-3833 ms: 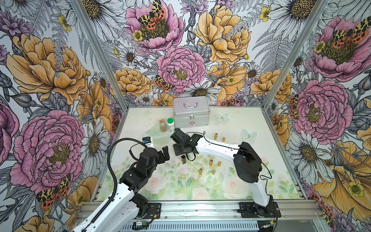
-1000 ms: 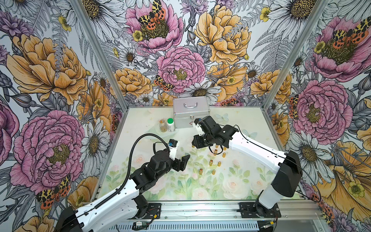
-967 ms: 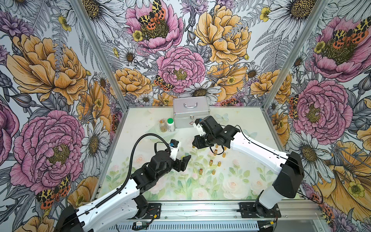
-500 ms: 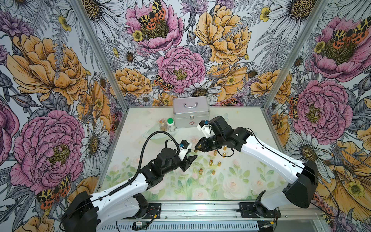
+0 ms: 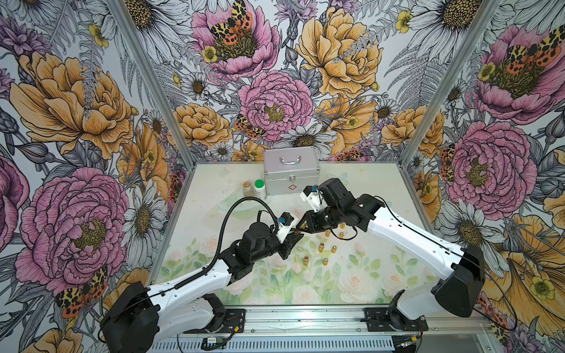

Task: Open the lipstick cap
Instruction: Open the cover of the lipstick.

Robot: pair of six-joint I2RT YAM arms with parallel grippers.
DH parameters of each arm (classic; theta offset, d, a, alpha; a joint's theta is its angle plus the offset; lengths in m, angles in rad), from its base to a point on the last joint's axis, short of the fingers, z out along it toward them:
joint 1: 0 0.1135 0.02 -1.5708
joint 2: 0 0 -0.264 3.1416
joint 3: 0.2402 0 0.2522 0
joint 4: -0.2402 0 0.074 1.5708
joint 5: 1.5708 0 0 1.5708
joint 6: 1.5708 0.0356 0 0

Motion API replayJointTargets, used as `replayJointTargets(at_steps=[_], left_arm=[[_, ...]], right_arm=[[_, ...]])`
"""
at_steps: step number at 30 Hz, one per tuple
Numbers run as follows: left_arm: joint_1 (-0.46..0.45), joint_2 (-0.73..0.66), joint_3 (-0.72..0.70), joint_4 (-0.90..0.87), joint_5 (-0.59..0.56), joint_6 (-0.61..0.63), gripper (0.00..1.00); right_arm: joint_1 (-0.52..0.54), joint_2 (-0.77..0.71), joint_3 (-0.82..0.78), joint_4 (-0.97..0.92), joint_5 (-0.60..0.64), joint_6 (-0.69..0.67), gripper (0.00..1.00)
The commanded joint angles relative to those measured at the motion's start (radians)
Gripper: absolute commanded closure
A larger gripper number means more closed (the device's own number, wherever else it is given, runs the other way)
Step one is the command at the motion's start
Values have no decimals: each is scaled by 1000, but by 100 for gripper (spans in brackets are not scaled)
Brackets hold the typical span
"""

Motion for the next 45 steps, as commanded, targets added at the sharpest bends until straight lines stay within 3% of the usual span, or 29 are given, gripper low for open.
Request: replayJointTargets(at_steps=[1, 17, 21, 28, 36, 45], left_arm=[[1, 2, 33, 49, 23, -2, 77], [-1, 20, 47, 79, 26, -10, 75], [-1, 25, 52, 79, 29, -12, 79], [-4, 16, 39, 76, 11, -23, 100], [-17, -25, 13, -8, -30, -21, 100], [-23, -47, 19, -52, -41, -5, 100]], right_arm=[[-4, -23, -11, 16, -7, 9, 80], [-4, -20, -29, 27, -11, 12, 81], [-4, -23, -30, 28, -9, 13, 81], [-4, -45, -17, 28, 19, 6, 79], [-5, -81, 7, 25, 104, -6, 63], [-5, -50, 20, 28, 82, -12, 65]])
